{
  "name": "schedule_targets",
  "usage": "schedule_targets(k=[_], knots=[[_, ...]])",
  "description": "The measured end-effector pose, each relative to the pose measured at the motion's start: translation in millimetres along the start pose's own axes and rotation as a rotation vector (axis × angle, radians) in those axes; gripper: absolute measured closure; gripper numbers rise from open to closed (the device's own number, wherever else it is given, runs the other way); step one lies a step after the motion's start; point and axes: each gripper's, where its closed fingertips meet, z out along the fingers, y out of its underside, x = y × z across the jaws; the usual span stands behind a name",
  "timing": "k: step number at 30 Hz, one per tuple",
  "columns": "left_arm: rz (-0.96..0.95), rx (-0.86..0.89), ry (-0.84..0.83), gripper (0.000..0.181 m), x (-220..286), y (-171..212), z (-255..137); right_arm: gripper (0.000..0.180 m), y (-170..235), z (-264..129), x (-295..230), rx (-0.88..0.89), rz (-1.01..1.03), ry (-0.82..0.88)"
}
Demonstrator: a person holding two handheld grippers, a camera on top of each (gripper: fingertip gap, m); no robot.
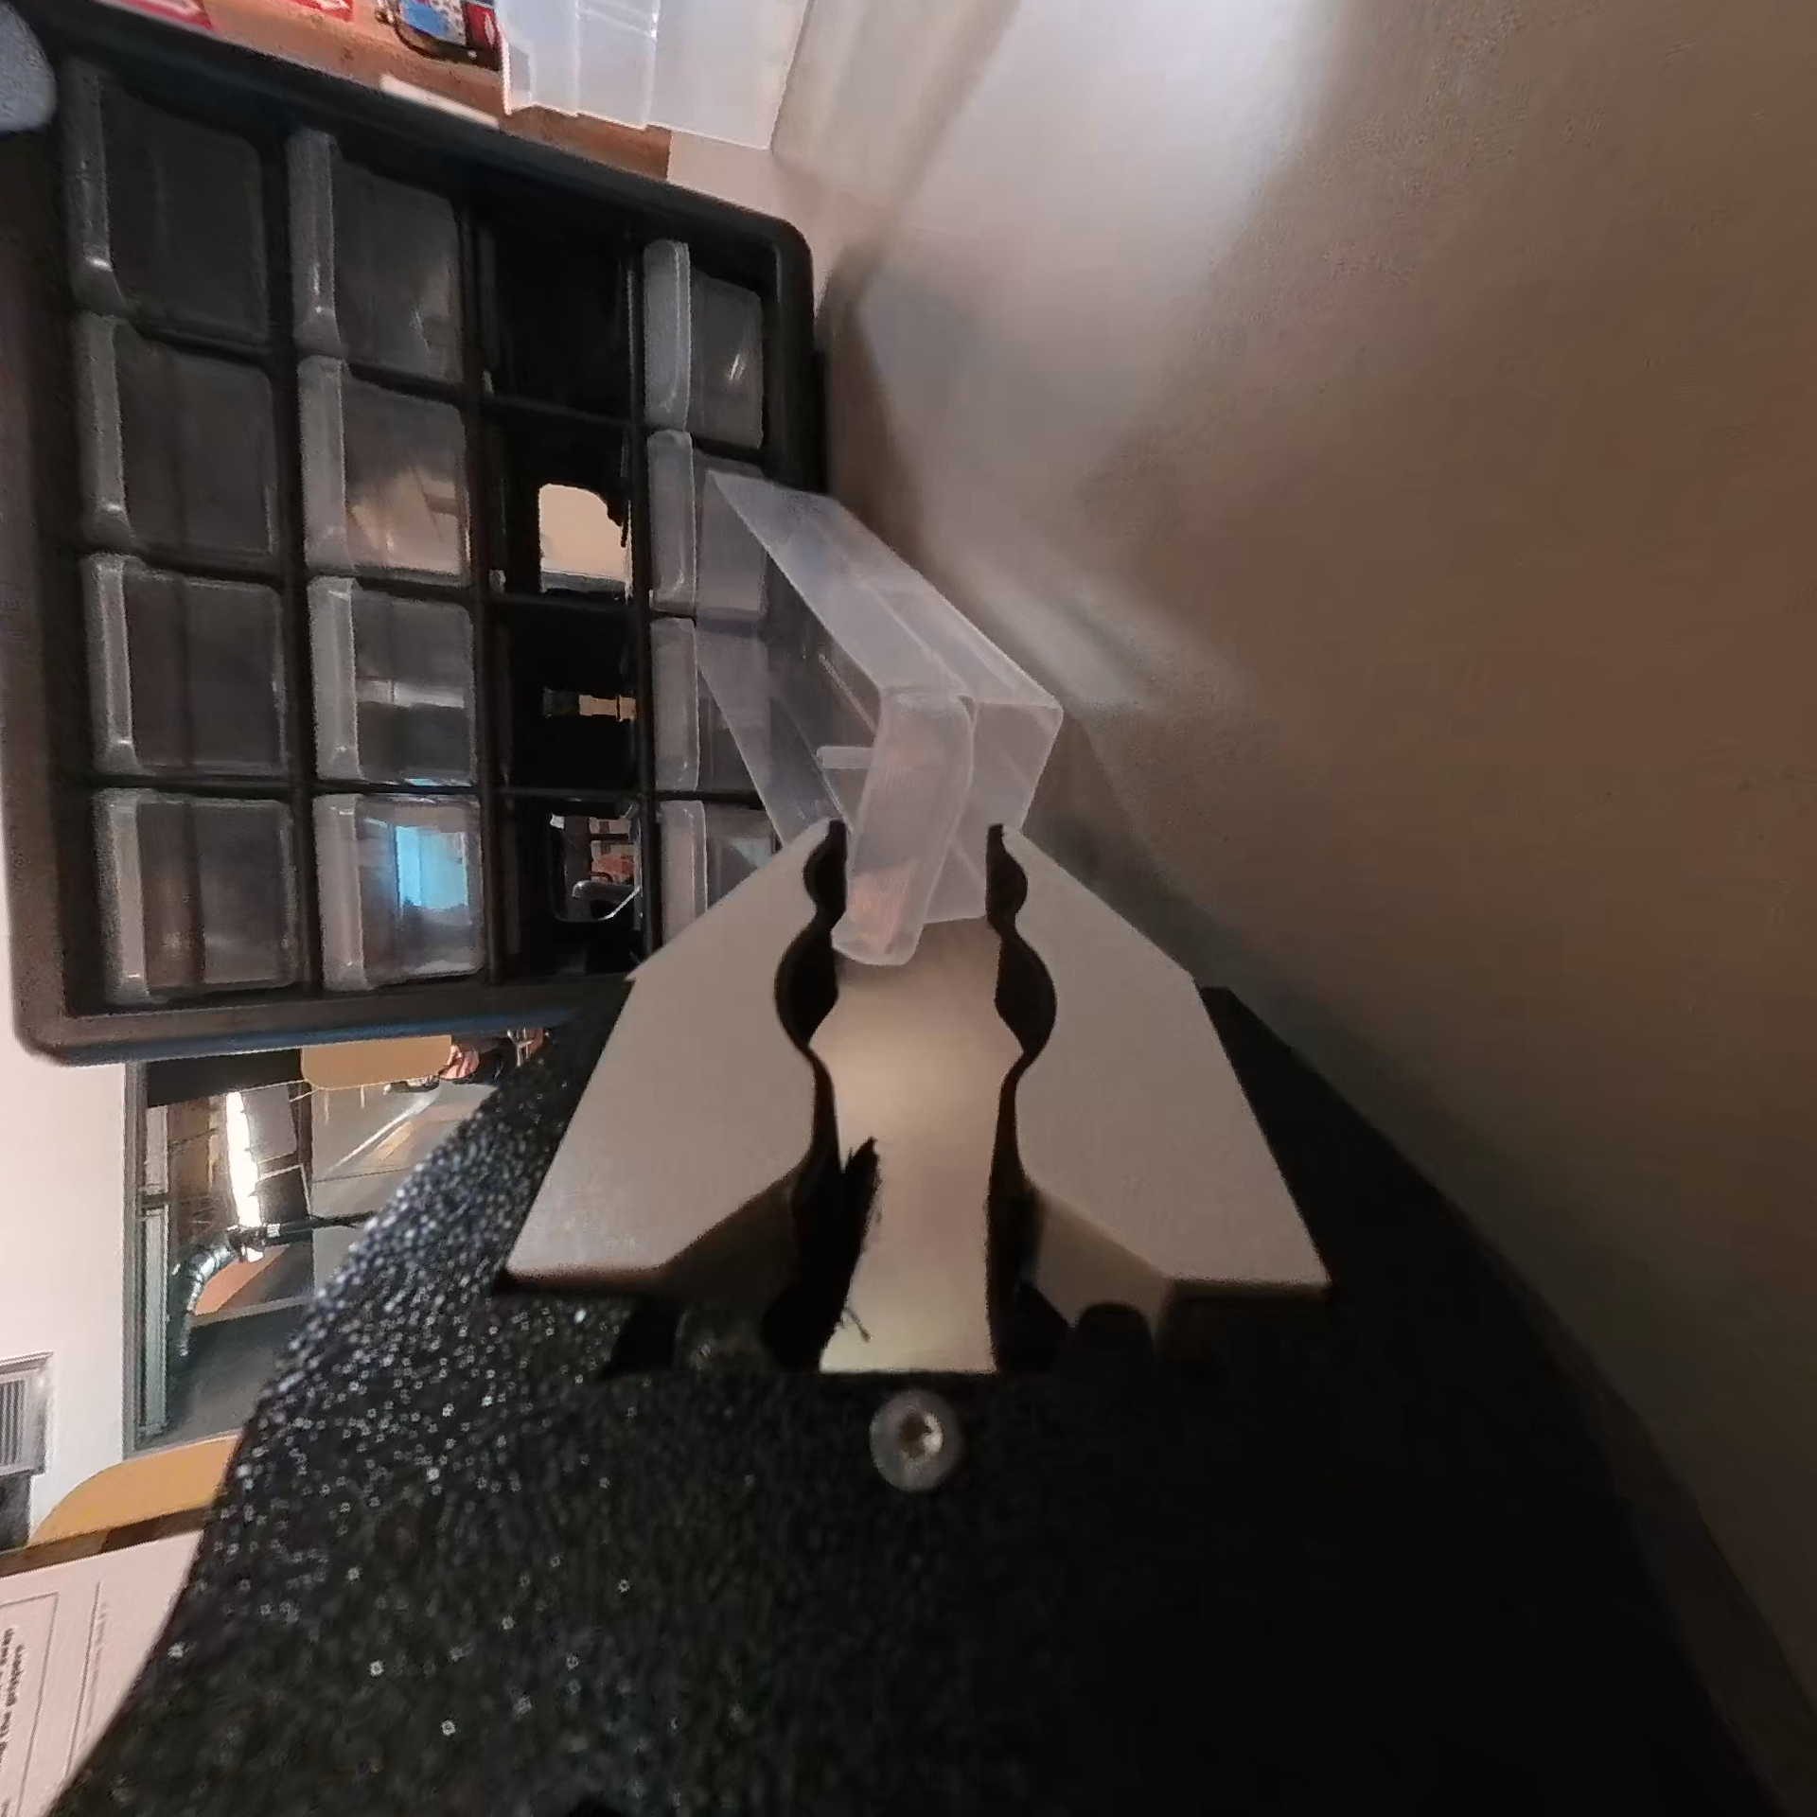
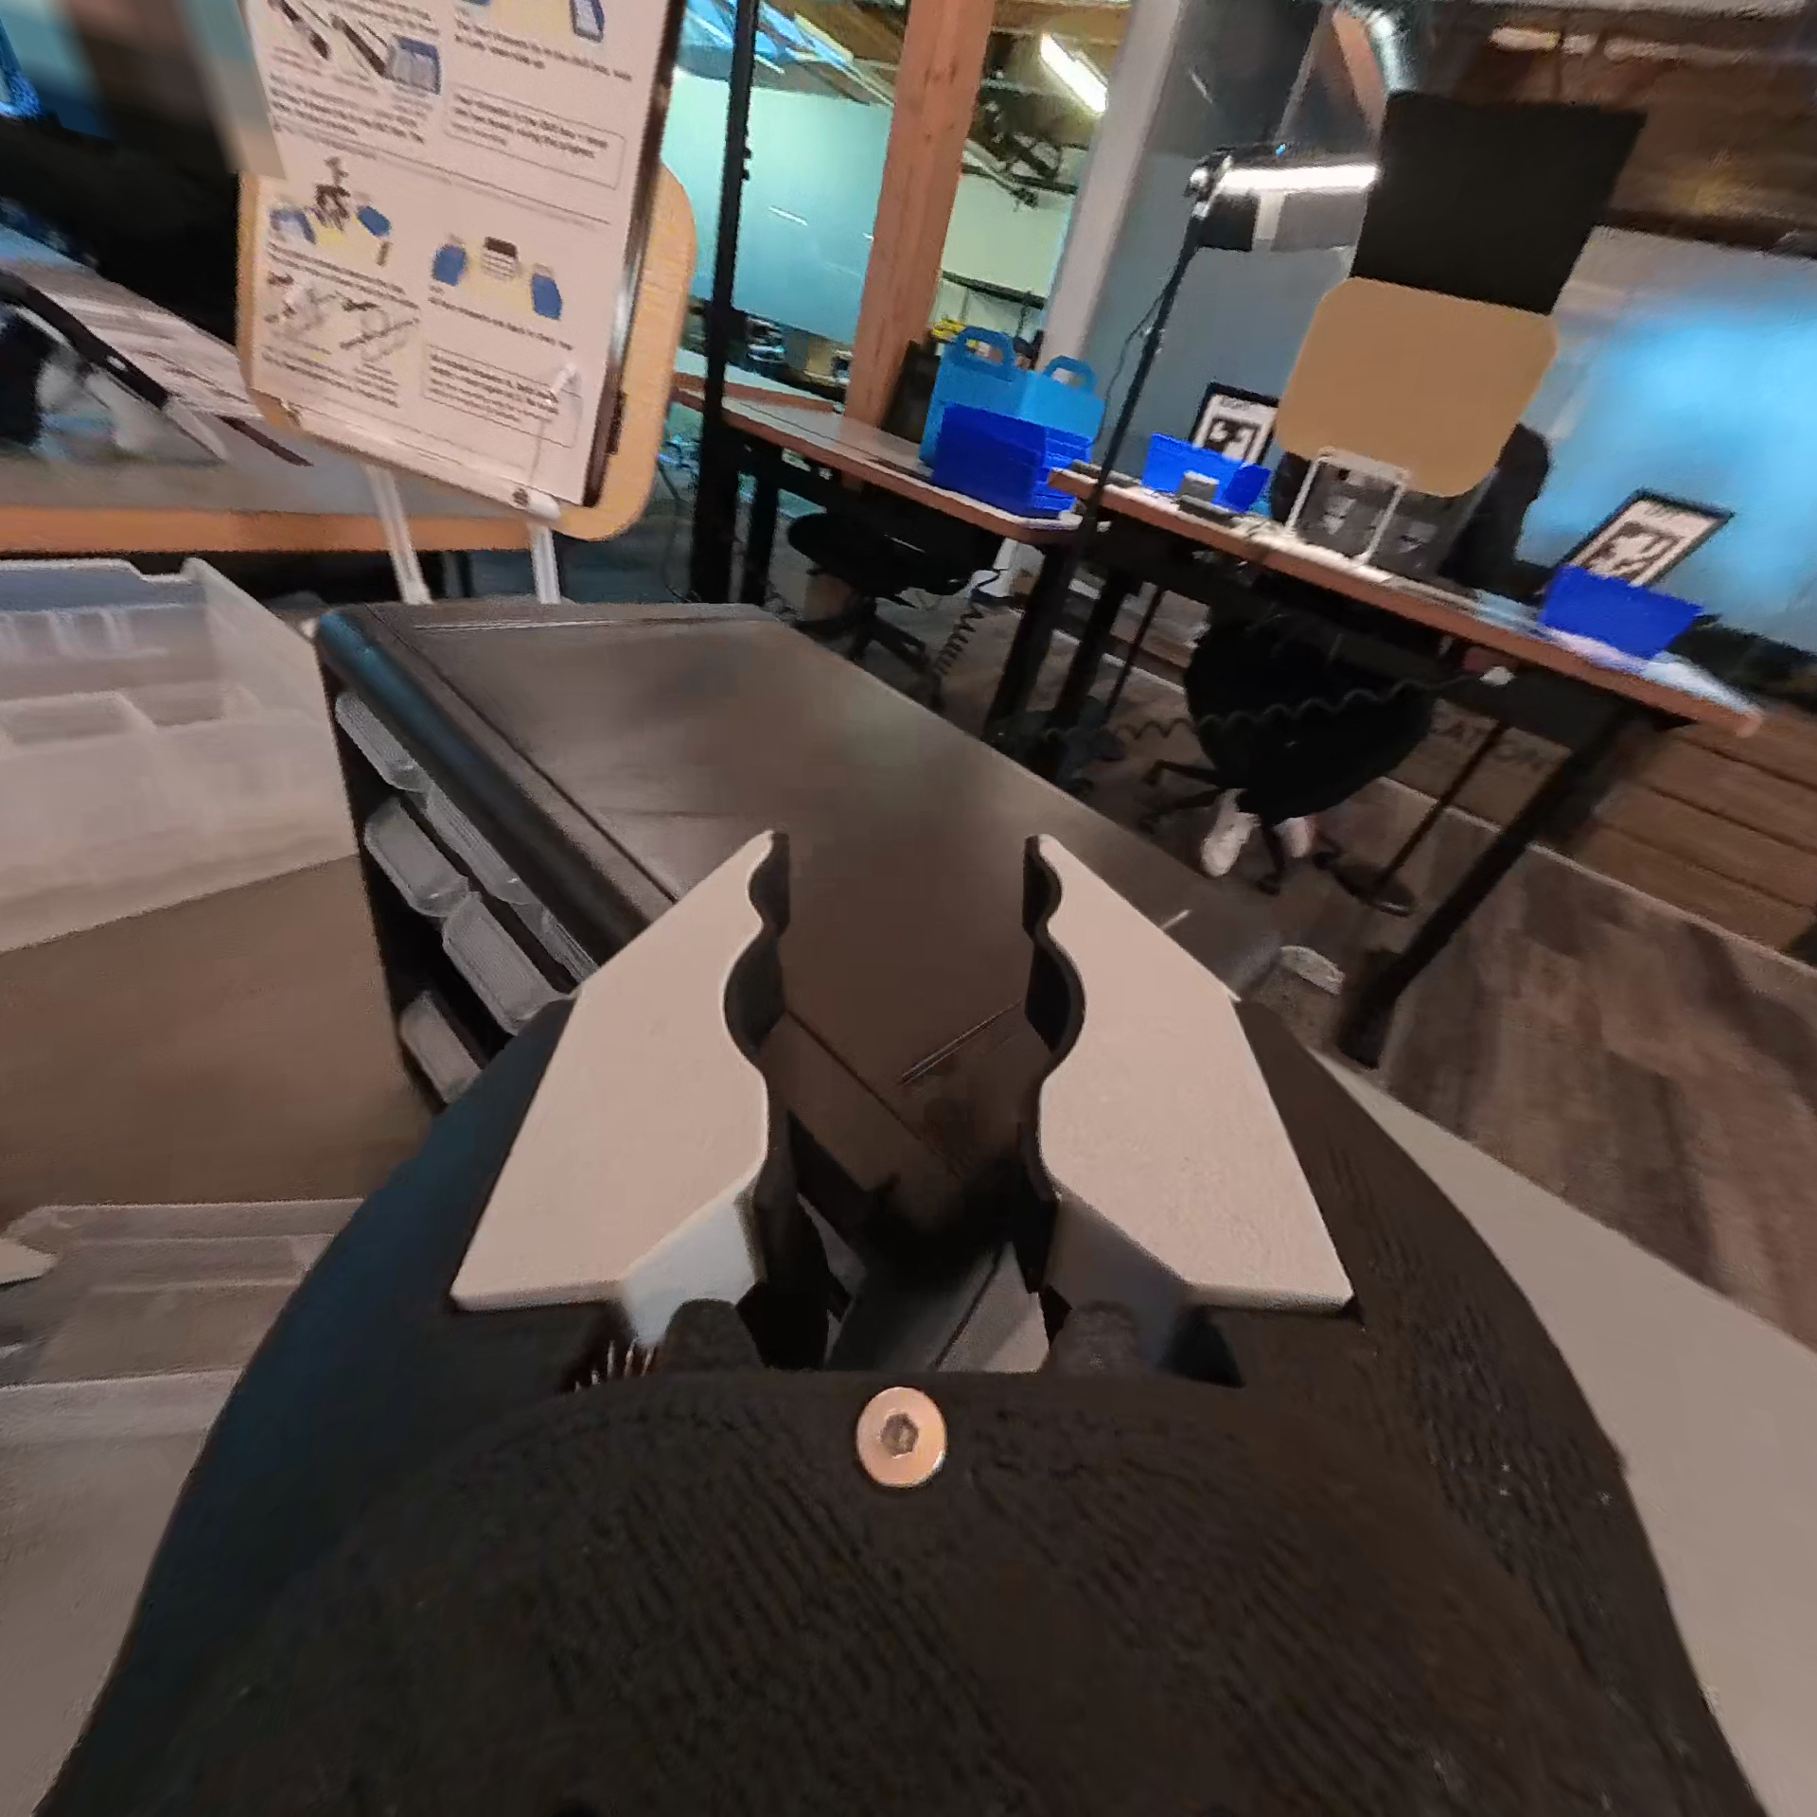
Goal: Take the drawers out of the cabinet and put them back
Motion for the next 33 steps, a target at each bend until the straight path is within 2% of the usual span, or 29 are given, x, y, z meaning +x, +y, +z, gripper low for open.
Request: schedule_targets(k=[4,5,10,15,18,25,33], knots=[[0.011,0.005,-0.018,0.161,1,-7,-7,0.131,1,0,1,-0.001,0.038,-0.031],[0.005,0.004,-0.071,0.165,-6,-9,-11,0.132,2,0,1,-0.006,0.037,-0.03],[-0.049,-0.067,-0.146,0.165,-24,-9,-30,0.135,2,0,0,-0.021,0.016,-0.027],[-0.112,-0.19,-0.085,0.165,-22,1,-45,0.14,3,-2,-1,-0.041,0.007,-0.024],[-0.085,-0.284,-0.049,0.165,-29,7,-49,0.142,4,-3,-1,-0.047,0.004,-0.022],[-0.055,-0.437,0.13,0.165,-46,6,-39,0.142,5,-3,0,-0.057,0.019,-0.021],[-0.116,-0.522,0.199,0.165,-61,1,-34,0.143,6,-3,0,-0.07,0.016,-0.015]])
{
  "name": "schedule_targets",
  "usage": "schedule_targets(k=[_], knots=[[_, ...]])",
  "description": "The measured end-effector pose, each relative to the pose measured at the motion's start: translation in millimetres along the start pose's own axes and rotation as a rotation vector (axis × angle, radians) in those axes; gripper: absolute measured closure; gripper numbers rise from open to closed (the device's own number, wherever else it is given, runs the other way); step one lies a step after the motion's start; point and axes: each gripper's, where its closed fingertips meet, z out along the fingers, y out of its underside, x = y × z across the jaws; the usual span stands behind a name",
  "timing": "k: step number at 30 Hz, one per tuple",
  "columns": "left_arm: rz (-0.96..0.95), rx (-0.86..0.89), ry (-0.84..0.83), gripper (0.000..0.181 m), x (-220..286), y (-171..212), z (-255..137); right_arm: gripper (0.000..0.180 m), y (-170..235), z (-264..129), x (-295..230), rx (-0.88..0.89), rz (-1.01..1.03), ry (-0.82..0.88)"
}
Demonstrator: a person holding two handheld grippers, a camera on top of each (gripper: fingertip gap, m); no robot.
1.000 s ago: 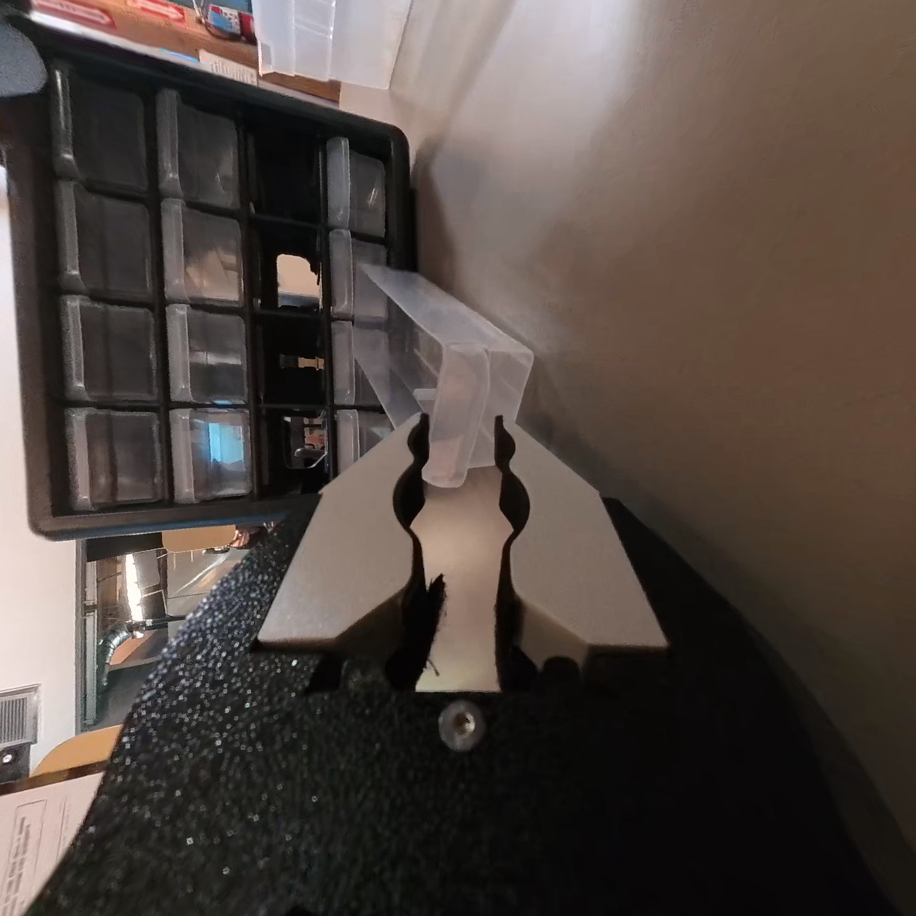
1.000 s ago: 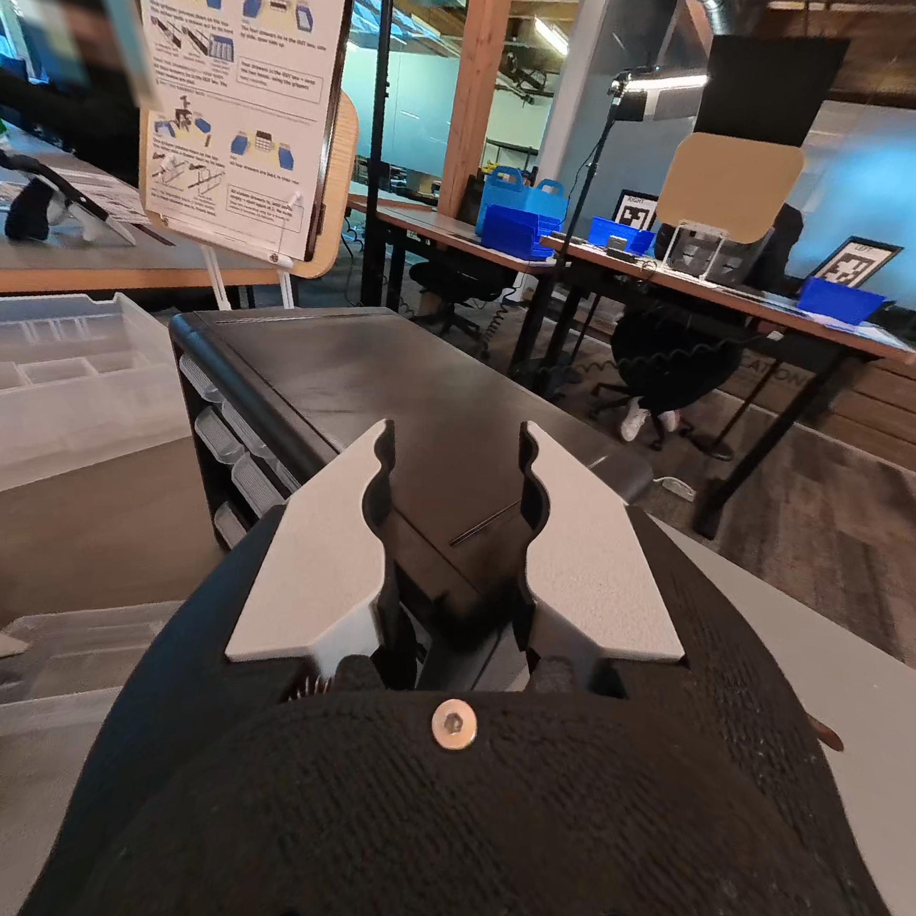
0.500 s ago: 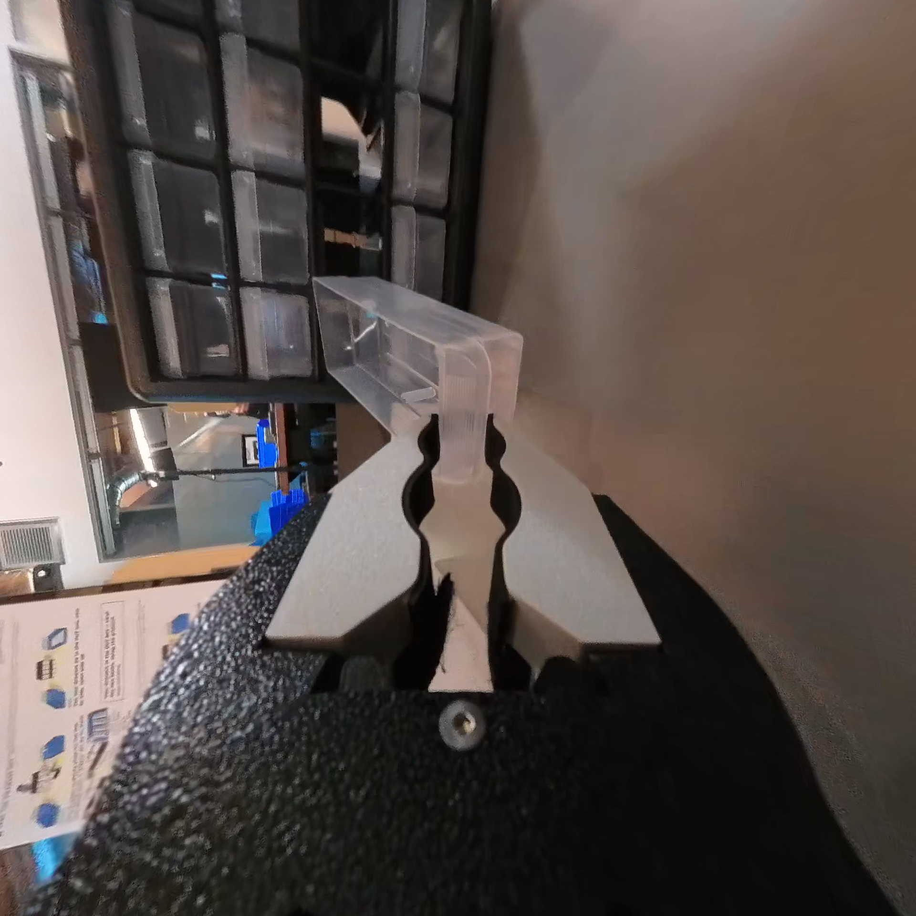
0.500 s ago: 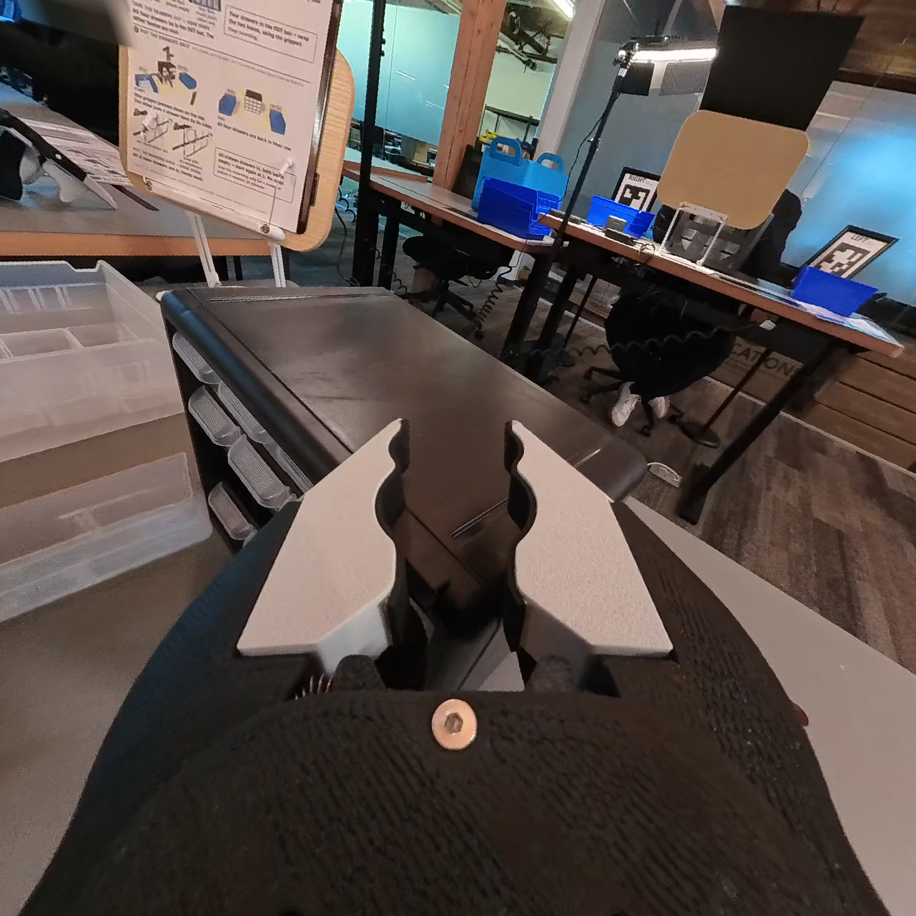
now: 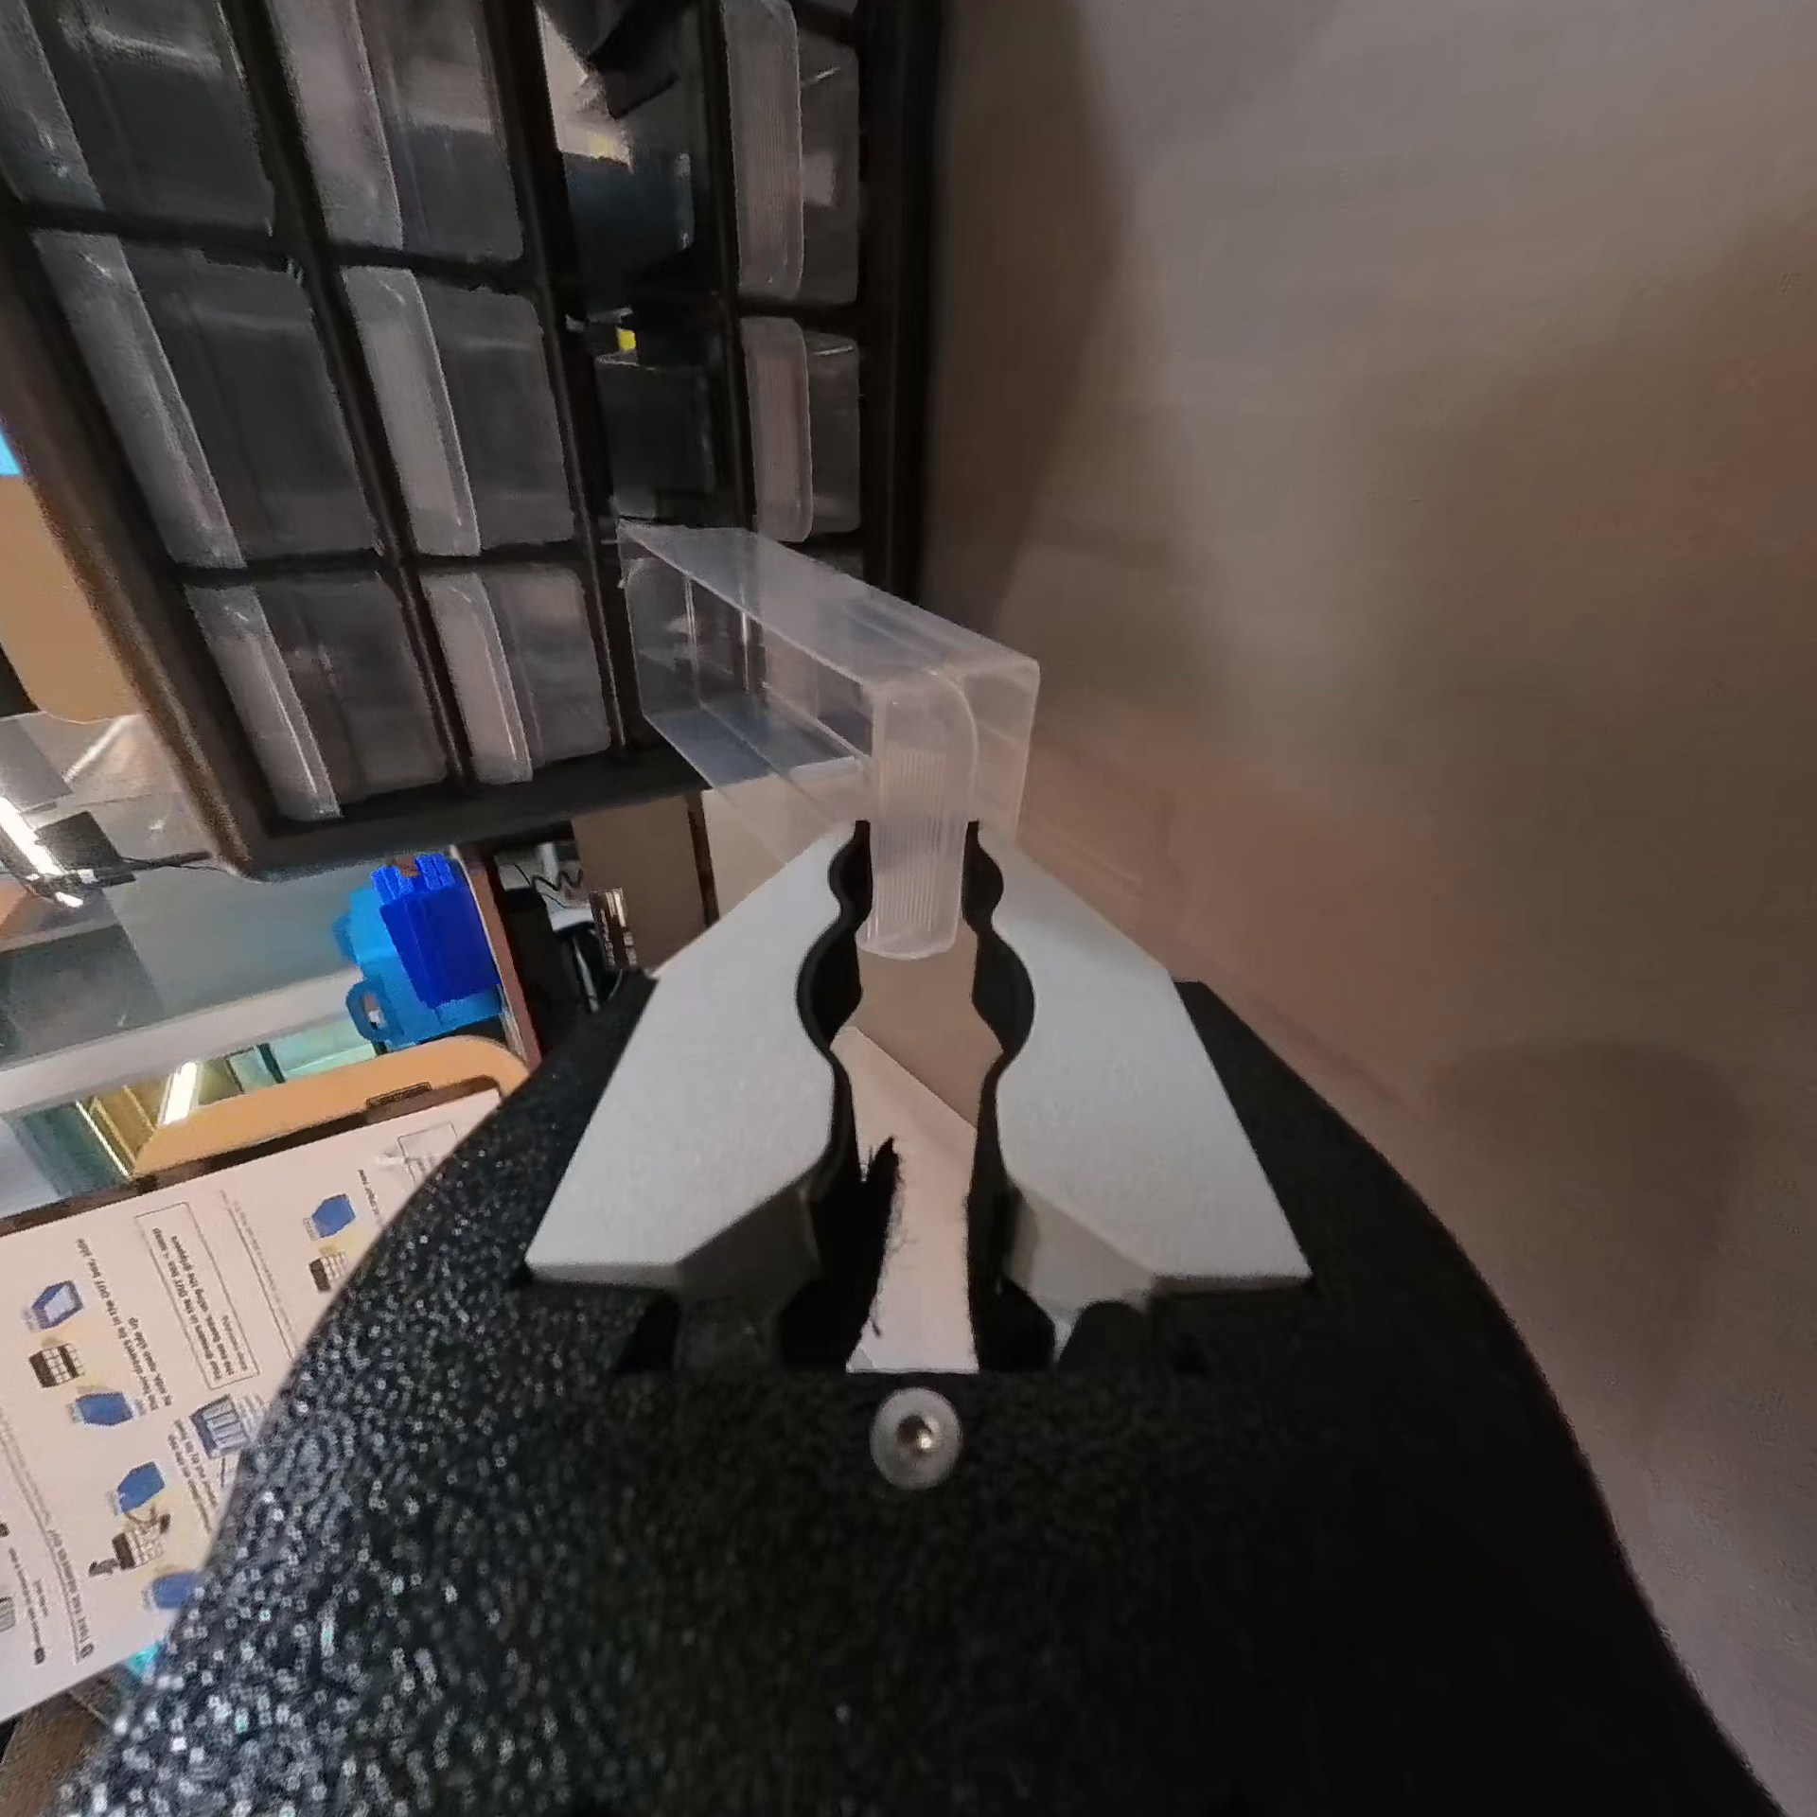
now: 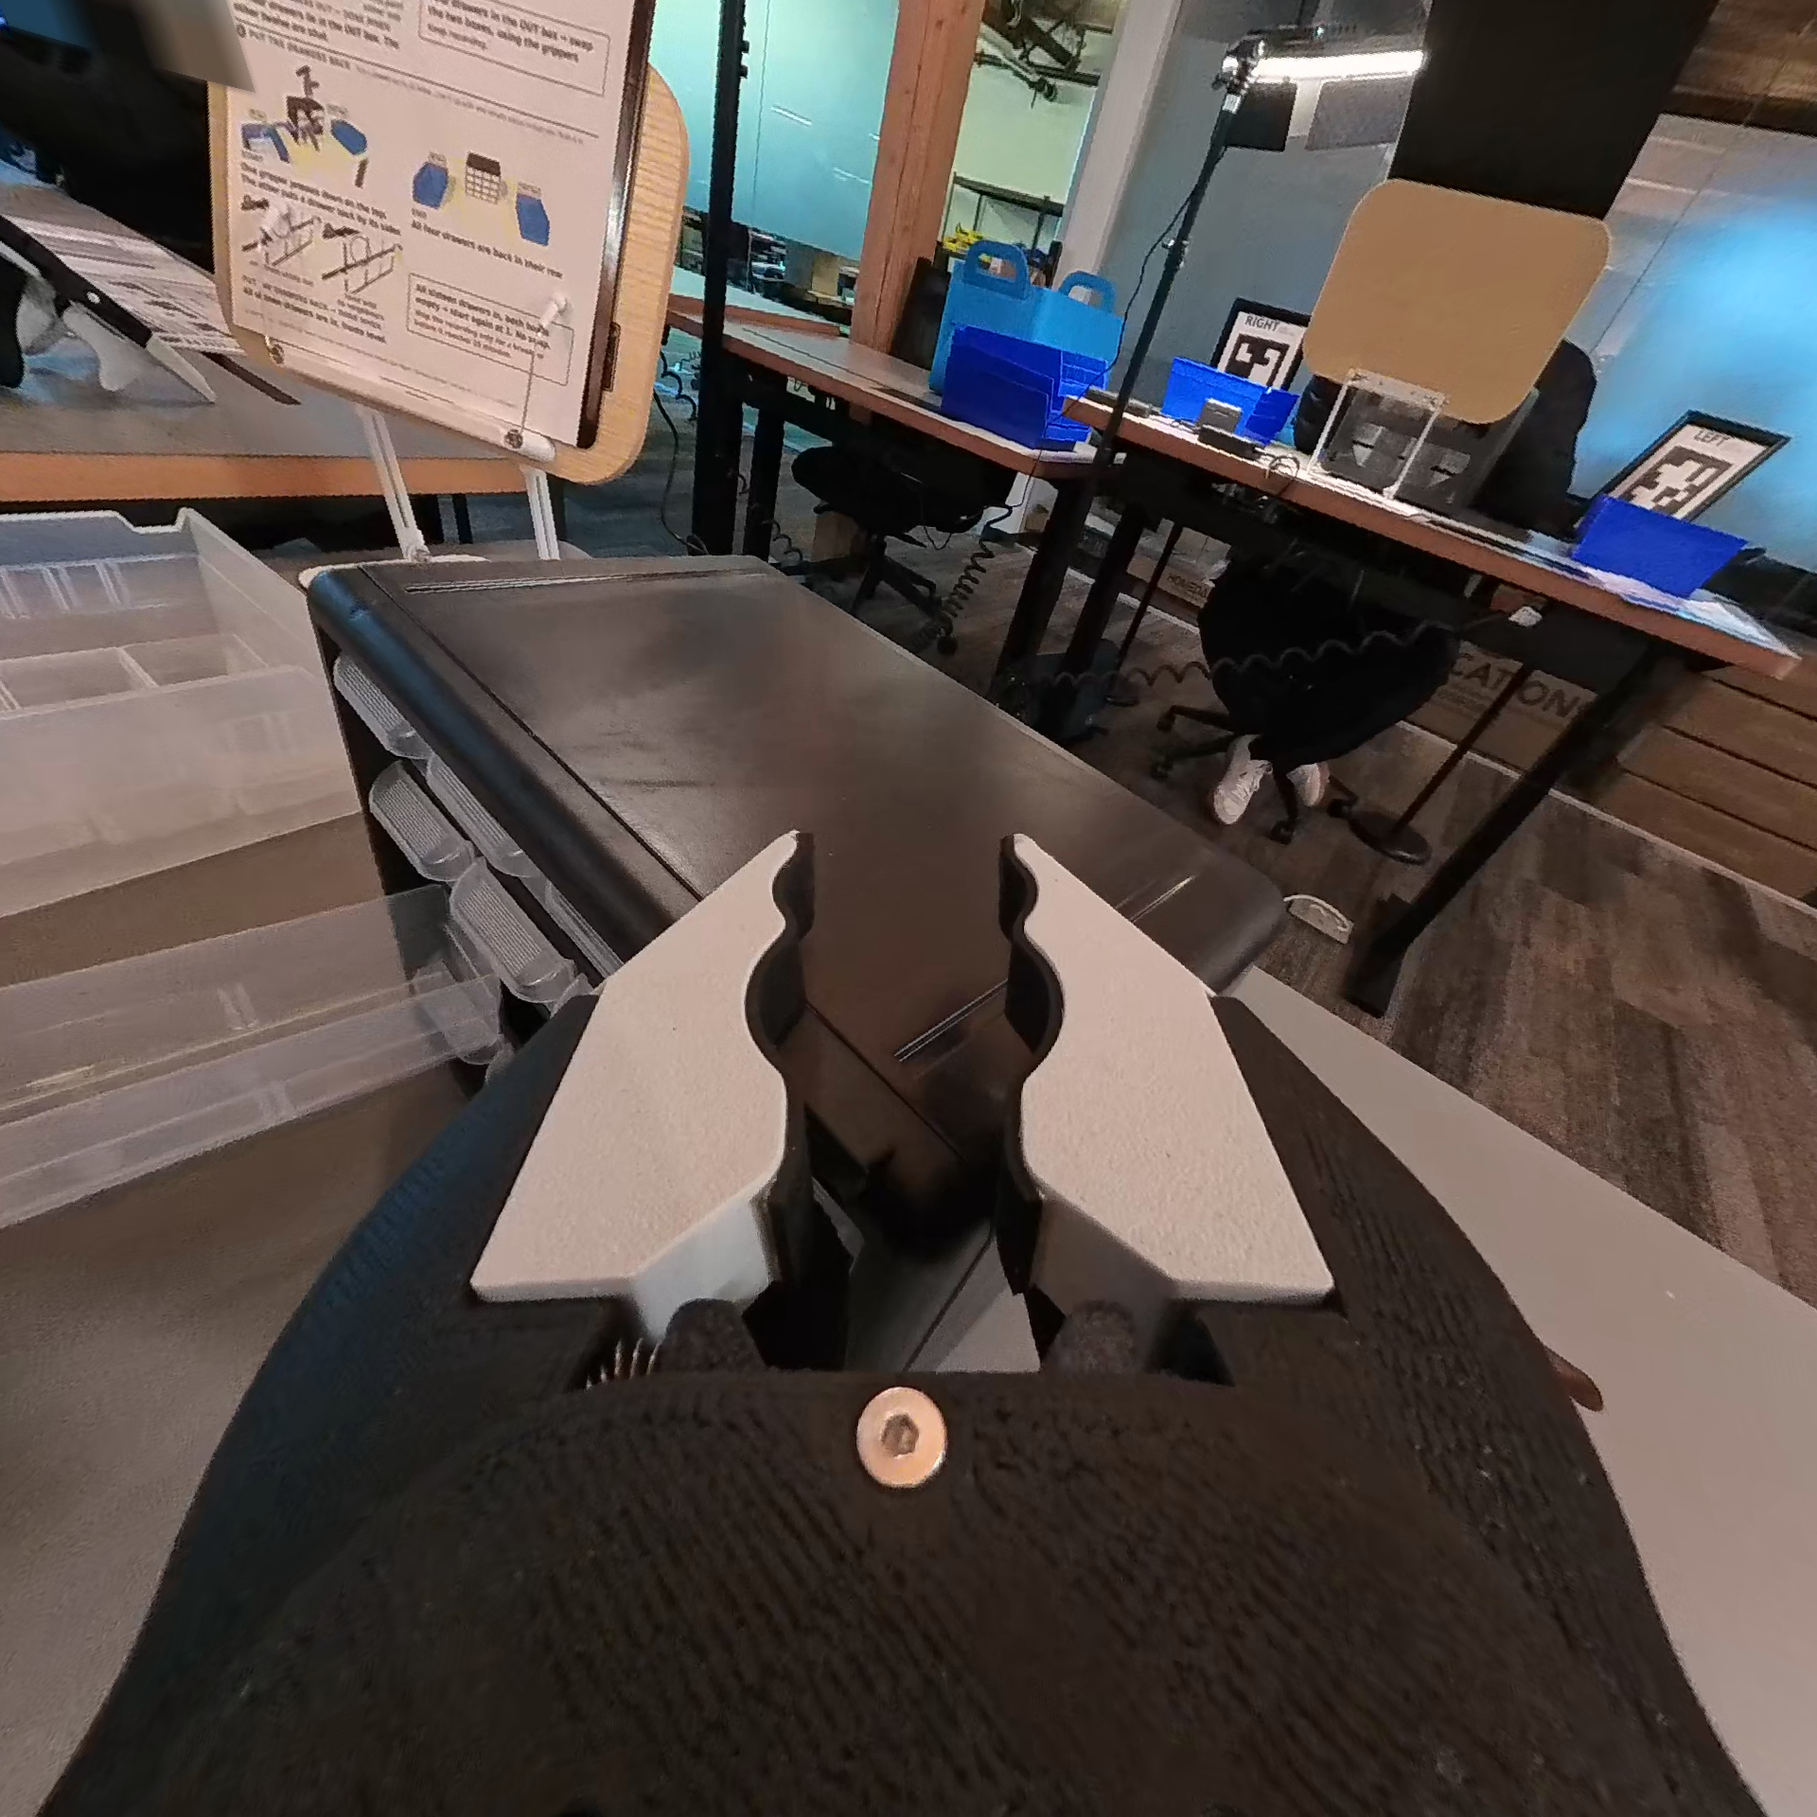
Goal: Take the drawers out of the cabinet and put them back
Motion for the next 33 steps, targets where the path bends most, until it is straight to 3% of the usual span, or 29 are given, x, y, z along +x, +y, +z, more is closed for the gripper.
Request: schedule_targets(k=[16,33], knots=[[-0.006,-0.076,-0.03,0.165,-10,0,10,0.144,1,-1,0,0.012,0.016,-0.007],[-0.026,-0.003,-0.105,0.165,-52,1,76,0.143,1,-1,1,0.014,0.032,-0.015]])
